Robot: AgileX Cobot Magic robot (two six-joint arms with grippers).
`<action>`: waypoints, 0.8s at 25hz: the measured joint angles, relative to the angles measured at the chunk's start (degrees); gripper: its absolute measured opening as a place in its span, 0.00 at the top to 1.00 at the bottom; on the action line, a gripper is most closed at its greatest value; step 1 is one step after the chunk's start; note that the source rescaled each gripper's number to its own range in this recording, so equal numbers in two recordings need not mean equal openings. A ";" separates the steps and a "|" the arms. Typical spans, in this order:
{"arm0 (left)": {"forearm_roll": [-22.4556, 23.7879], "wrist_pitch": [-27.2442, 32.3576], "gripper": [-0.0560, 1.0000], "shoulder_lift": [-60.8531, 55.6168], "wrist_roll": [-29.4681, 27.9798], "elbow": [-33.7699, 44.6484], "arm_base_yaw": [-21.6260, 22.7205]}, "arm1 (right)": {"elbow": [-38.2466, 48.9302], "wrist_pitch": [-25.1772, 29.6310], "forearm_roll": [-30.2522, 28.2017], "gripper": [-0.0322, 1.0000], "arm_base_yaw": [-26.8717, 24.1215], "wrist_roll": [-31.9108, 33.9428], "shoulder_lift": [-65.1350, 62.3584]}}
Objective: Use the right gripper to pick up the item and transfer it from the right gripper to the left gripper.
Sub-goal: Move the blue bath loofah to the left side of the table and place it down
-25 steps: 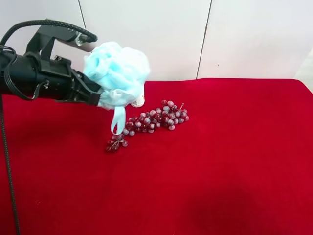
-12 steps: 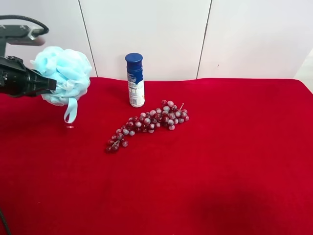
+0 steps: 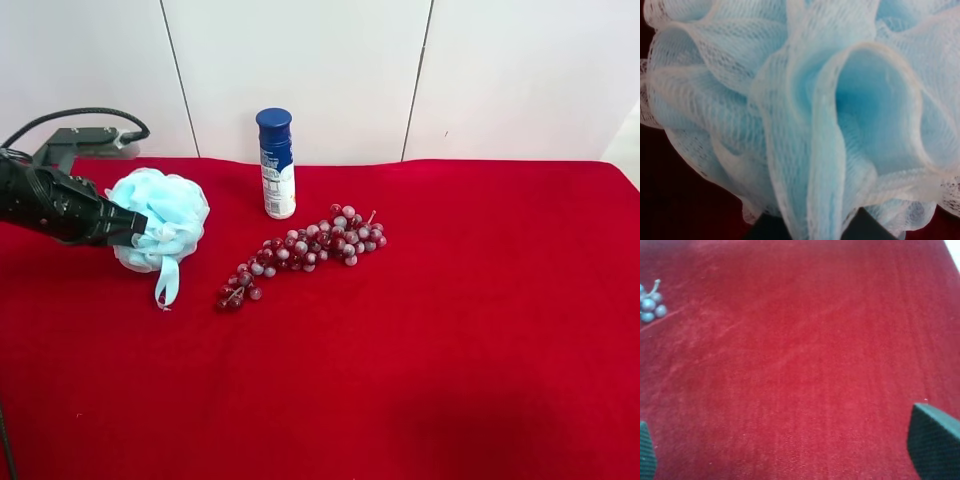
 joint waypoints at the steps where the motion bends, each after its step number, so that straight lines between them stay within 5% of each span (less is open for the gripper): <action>1: 0.00 -0.05 0.95 0.05 0.00 0.00 0.00 | 0.00 0.00 0.00 0.00 -0.61 0.00 0.00; 10: -0.05 -0.17 0.87 0.05 0.00 -0.33 0.00 | 0.00 0.00 0.00 0.00 -1.15 0.00 0.00; 12: -0.05 -0.17 0.71 0.05 0.00 -0.33 0.00 | 0.00 0.00 0.00 0.00 -1.15 0.00 0.00; 16: -0.23 -0.48 0.20 0.05 0.00 -0.39 0.00 | 0.00 0.00 0.00 0.00 -1.15 0.00 0.00; 20: -0.23 -3.16 0.02 0.05 0.00 -0.39 0.00 | 0.00 0.00 0.00 0.00 -1.15 0.00 0.00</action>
